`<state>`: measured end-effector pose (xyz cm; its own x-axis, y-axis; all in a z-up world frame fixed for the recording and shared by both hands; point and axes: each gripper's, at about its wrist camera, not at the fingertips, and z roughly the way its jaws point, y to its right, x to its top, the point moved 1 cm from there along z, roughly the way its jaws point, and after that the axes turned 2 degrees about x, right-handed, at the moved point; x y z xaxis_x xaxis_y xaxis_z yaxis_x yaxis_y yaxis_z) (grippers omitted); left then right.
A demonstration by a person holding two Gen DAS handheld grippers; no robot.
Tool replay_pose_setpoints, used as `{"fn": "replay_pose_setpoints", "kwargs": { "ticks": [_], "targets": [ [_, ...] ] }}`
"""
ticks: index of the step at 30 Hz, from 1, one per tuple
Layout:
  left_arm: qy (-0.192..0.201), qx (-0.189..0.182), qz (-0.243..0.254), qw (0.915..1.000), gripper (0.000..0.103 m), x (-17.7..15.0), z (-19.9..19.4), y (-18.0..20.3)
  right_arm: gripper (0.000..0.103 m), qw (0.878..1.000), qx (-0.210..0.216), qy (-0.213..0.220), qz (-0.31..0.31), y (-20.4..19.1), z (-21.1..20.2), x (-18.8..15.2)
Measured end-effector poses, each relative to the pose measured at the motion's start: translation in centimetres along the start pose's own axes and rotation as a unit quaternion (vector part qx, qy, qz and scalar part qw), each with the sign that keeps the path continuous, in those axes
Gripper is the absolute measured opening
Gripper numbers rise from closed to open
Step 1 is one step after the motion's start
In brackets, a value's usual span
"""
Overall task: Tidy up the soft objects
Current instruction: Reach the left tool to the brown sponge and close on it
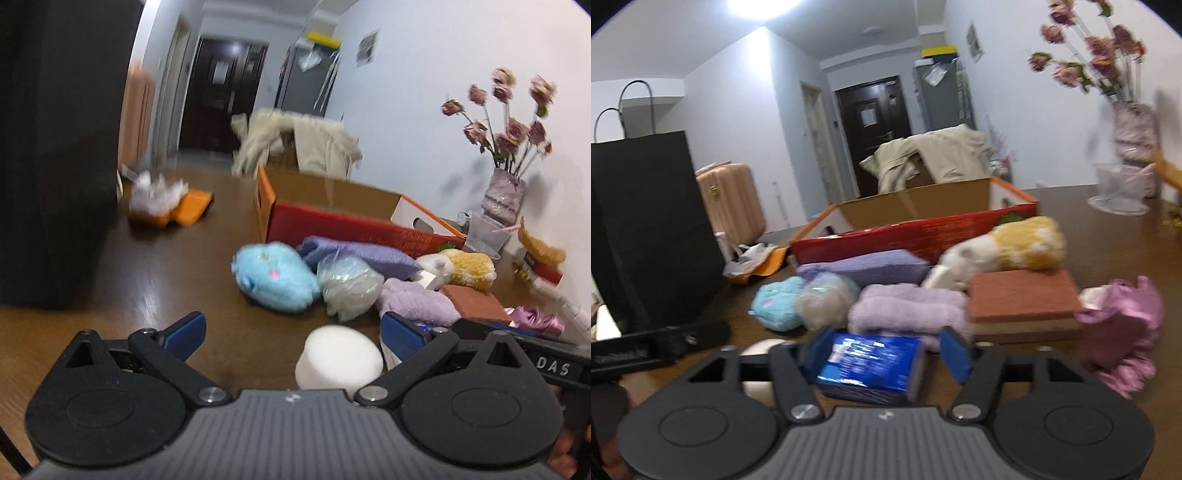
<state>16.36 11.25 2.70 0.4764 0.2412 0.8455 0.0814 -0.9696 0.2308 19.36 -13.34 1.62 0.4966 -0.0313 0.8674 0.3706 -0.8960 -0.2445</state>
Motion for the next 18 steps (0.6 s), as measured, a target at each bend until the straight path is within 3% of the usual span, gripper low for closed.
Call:
{"fn": "replay_pose_setpoints", "kwargs": {
  "ticks": [2, 4, 11, 14, 18],
  "targets": [
    [-0.023, -0.022, -0.025, 0.9992, 0.083, 0.2, 0.9, -1.0, 0.052, 1.000, 0.019, -0.005, -0.005, -0.8, 0.8, 0.2],
    [-0.039, -0.032, -0.032, 0.9982, 0.076, 0.4, 1.6, -1.3, 0.052, 1.000, 0.019, -0.015, -0.015, -1.4, 1.8, 0.4],
    [-0.046, -0.069, 0.014, 0.9964, 0.070, 1.2, 2.2, 1.6, 0.052, 0.999, -0.023, -0.042, 0.004, 0.3, 3.4, 0.5],
    [-0.038, -0.092, 0.025, 0.9947, 0.066, 1.1, 2.0, 3.3, 0.052, 0.999, -0.035, -0.038, 0.008, 1.3, 2.8, 0.2],
    [-0.058, -0.119, 0.043, 0.9903, 0.061, 1.2, 3.0, 6.2, 0.051, 0.998, -0.055, -0.028, 0.023, 3.5, 1.8, 0.4]
  ]
}}
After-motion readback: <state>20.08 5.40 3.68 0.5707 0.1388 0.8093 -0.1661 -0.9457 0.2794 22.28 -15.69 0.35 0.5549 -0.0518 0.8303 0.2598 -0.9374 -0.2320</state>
